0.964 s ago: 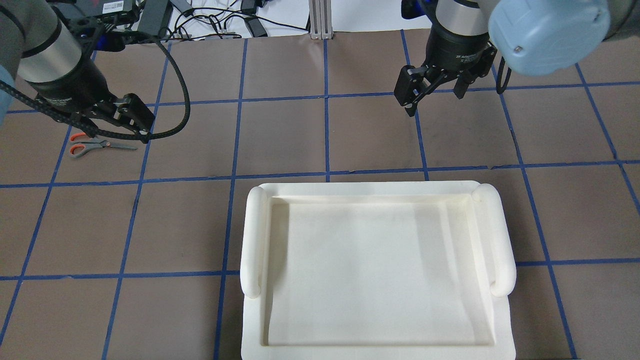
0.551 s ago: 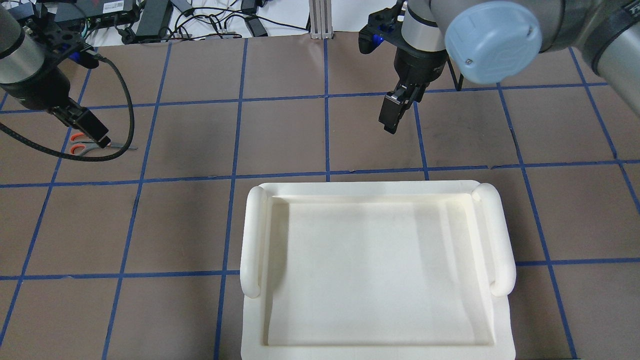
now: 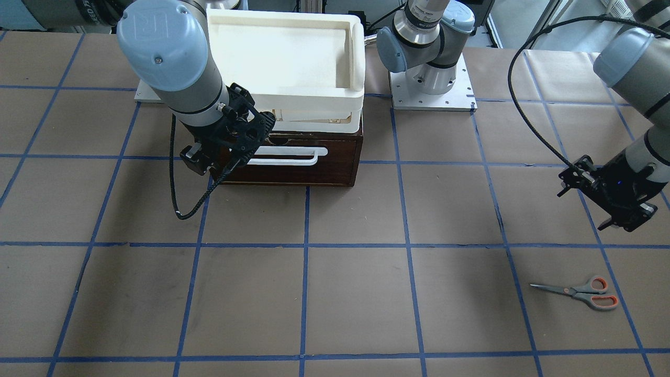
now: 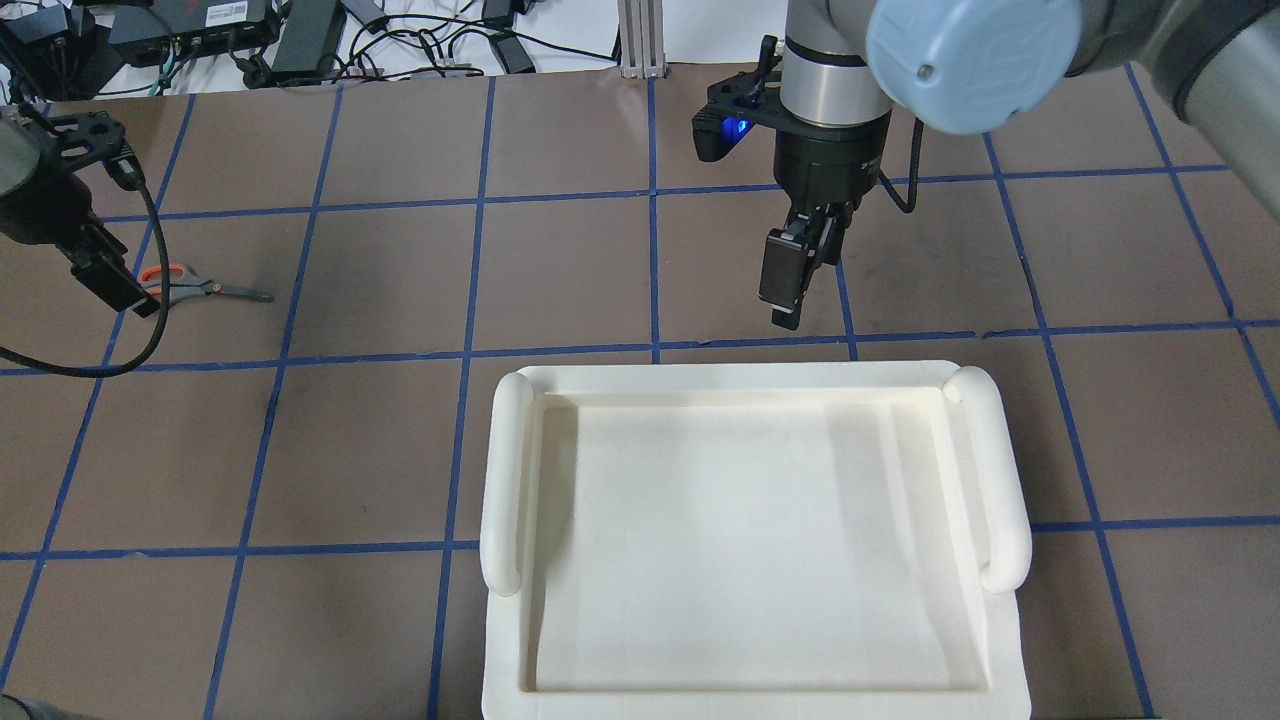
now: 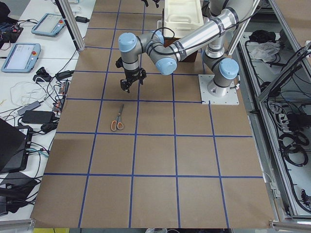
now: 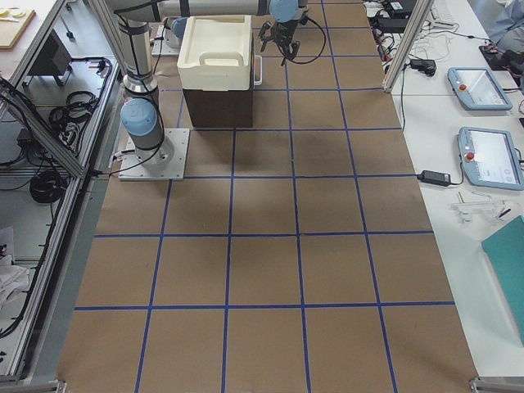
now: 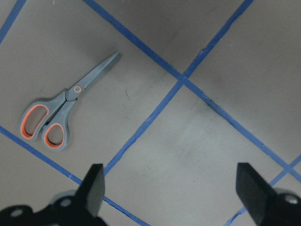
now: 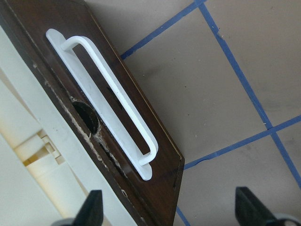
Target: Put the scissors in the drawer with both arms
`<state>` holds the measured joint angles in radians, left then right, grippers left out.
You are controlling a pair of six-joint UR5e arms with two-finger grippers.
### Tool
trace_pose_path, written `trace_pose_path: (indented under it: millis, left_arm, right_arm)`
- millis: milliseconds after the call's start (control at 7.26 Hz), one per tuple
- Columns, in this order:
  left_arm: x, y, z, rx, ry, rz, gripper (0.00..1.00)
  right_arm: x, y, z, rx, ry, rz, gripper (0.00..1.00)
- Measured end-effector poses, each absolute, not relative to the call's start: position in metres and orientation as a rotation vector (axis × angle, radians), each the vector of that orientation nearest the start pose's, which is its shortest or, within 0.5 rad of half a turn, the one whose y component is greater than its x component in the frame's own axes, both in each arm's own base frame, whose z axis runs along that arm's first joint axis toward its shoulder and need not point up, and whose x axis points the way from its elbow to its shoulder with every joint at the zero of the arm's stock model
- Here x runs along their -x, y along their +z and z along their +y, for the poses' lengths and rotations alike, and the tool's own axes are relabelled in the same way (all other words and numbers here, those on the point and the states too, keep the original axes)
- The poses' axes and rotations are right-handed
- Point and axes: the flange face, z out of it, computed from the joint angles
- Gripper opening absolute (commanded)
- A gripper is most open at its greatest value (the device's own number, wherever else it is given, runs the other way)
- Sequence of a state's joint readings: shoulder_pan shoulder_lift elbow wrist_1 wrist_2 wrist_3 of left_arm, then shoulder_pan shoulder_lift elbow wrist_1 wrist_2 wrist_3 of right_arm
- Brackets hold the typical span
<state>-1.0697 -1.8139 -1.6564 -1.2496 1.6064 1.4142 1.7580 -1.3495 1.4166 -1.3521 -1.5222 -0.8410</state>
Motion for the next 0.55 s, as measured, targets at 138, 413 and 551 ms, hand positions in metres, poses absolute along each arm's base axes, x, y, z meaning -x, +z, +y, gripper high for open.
trace_pose_path:
  millis: [138,413,551]
  left_arm:
    - [-0.177,0.328,-0.573,-1.466,0.029,2.762,1.0]
    - [-0.196,0.287,-0.594,-1.668,0.001,2.627,1.0]
    - [-0.203,0.269,-0.605,-1.792,-0.004,2.535,1.0]
  right_arm:
    - [-0.241,0.427,-0.521,1.513,0.344,2.572,1.0]
    - [-0.245,0.422,-0.536,1.812,0.222,2.389,1.0]
    - [-0.249,0.413,-0.541,1.938,0.205,2.282,1.0]
